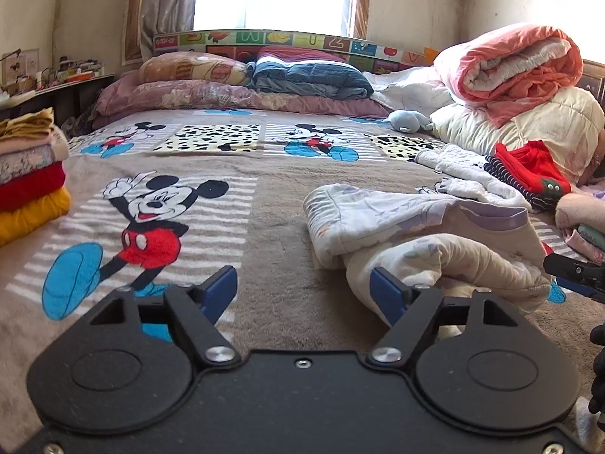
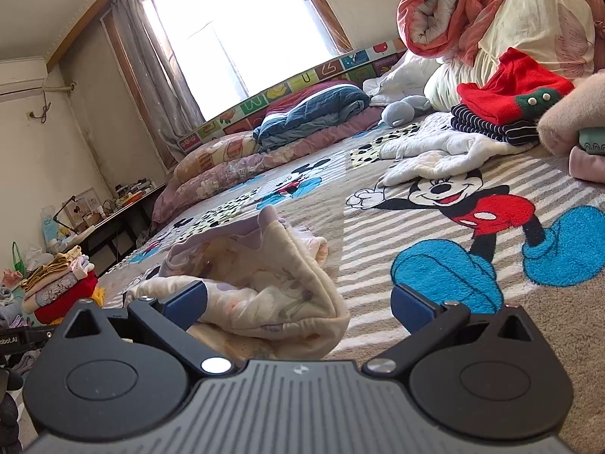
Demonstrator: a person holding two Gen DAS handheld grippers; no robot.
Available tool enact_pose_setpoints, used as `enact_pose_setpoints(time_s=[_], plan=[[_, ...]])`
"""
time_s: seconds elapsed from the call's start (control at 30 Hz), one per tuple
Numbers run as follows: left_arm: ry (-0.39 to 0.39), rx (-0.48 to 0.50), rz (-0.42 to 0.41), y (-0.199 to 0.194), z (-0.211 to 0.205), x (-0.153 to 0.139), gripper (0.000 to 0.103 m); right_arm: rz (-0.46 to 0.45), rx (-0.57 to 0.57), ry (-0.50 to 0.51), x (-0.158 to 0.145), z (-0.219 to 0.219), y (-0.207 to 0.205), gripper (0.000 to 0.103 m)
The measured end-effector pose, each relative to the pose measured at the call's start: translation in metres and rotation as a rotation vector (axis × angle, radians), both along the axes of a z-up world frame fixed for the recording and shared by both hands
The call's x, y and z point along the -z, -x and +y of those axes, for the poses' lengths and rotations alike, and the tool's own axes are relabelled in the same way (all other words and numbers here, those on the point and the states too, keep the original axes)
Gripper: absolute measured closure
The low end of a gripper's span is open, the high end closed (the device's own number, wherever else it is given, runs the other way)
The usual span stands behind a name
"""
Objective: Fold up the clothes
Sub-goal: 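Grasp the garment's lavender-trimmed edge with the left gripper while the right gripper grasps another edge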
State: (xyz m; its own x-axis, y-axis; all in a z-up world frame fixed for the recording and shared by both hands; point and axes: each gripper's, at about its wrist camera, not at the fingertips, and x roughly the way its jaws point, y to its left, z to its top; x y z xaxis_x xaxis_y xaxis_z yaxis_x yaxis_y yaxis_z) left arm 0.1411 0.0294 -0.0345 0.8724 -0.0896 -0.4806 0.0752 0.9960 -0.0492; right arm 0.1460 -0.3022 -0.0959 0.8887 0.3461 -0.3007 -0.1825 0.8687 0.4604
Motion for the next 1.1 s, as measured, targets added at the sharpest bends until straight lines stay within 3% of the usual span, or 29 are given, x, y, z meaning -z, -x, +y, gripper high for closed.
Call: enact_pose_setpoints(time_s=[0.2, 0.53, 0.77, 0.93, 1.0, 1.07, 1.1], plan=[[-0.115, 0.122, 0.003, -0.036, -0.022, -0.005, 0.036, 0.001, -0.047, -0.020, 0.004, -0.001, -0.015, 0.005], [-0.318, 0.298, 0.063, -0.083, -0.067, 0.008, 0.046, 0.039, -0.105, -0.074, 0.015, -0.003, -0.033, 0.030], [-0.454, 0.388, 0.070, -0.098, -0.090, 0.015, 0.046, 0.054, -0.100, -0.139, 0.019, -0.011, -0.035, 0.034], [-0.477, 0.419, 0.091, -0.108, -0.091, 0.012, 0.047, 0.059, -0.085, -0.197, 0.023, -0.020, -0.037, 0.034], [-0.470, 0.423, 0.115, -0.114, -0.090, 0.012, 0.073, 0.059, -0.086, -0.218, 0.024, -0.022, -0.039, 0.036], [-0.482, 0.414, 0.116, -0.116, -0.092, 0.010, 0.089, 0.059, -0.089, -0.231, 0.024, -0.024, -0.040, 0.041], [-0.476, 0.399, 0.098, -0.112, -0.091, 0.005, 0.093, 0.061, -0.087, -0.235, 0.025, -0.024, -0.040, 0.042]])
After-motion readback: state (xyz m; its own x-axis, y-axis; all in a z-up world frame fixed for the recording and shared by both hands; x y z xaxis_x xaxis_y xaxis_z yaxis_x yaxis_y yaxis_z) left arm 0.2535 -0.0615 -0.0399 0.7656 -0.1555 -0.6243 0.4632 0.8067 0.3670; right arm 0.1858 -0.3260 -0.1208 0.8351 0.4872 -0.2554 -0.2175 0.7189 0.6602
